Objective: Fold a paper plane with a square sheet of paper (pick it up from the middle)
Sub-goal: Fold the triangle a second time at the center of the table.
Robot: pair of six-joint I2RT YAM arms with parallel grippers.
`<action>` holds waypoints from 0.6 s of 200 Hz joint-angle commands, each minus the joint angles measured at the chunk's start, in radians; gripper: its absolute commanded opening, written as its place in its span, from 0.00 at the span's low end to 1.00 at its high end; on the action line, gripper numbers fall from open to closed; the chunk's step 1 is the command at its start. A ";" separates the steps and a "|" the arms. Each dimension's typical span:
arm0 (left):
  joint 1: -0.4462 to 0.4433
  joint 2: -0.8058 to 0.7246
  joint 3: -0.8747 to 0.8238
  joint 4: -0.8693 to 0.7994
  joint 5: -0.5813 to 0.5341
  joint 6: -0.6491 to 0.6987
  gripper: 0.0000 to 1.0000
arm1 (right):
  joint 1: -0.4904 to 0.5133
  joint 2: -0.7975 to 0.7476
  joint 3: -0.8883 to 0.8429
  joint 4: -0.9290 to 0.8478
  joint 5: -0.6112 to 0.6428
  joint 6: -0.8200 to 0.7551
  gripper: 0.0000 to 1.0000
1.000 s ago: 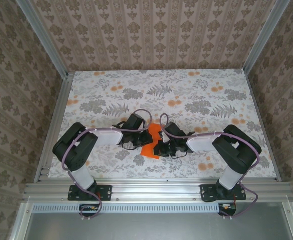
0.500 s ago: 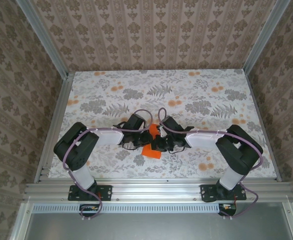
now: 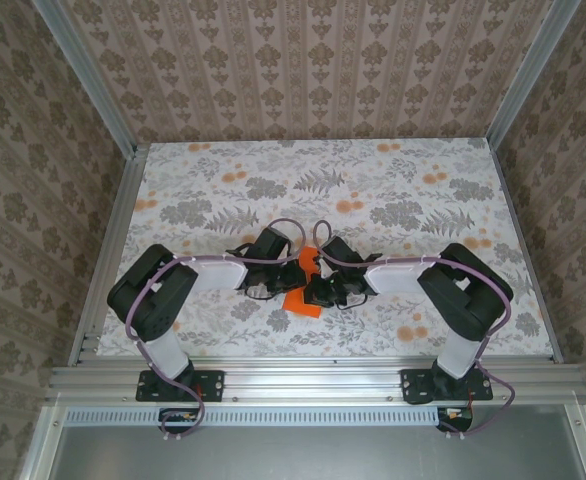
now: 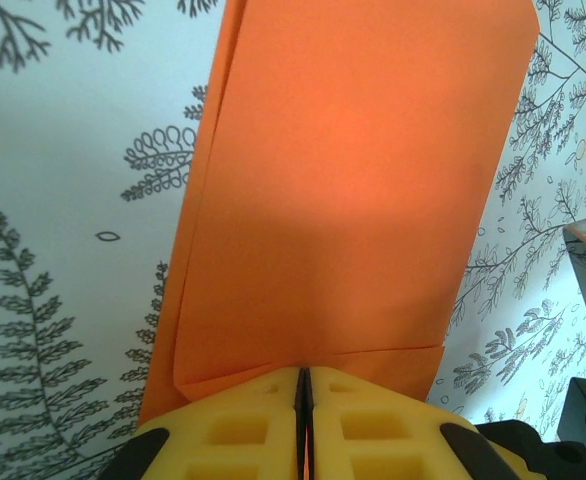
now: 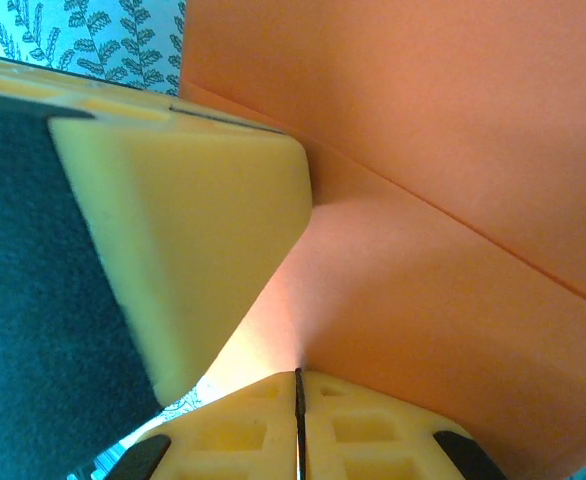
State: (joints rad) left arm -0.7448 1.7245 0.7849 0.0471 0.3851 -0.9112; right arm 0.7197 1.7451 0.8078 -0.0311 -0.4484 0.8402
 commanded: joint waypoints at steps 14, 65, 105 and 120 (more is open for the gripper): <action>0.001 0.049 0.011 -0.069 -0.050 0.038 0.11 | -0.002 -0.016 -0.041 -0.078 0.031 -0.011 0.10; 0.003 0.084 0.015 -0.053 -0.052 0.029 0.11 | -0.002 -0.021 -0.054 -0.108 0.025 -0.024 0.10; 0.016 0.066 -0.020 -0.055 -0.066 0.030 0.11 | -0.002 -0.057 -0.075 -0.127 0.024 -0.031 0.10; 0.025 0.057 -0.040 -0.050 -0.069 0.029 0.11 | -0.002 -0.074 -0.090 -0.129 0.023 -0.029 0.10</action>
State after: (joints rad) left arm -0.7441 1.7527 0.8032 0.0589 0.4061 -0.9039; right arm 0.7162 1.7008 0.7624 -0.0418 -0.4393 0.8257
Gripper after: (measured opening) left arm 0.107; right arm 0.099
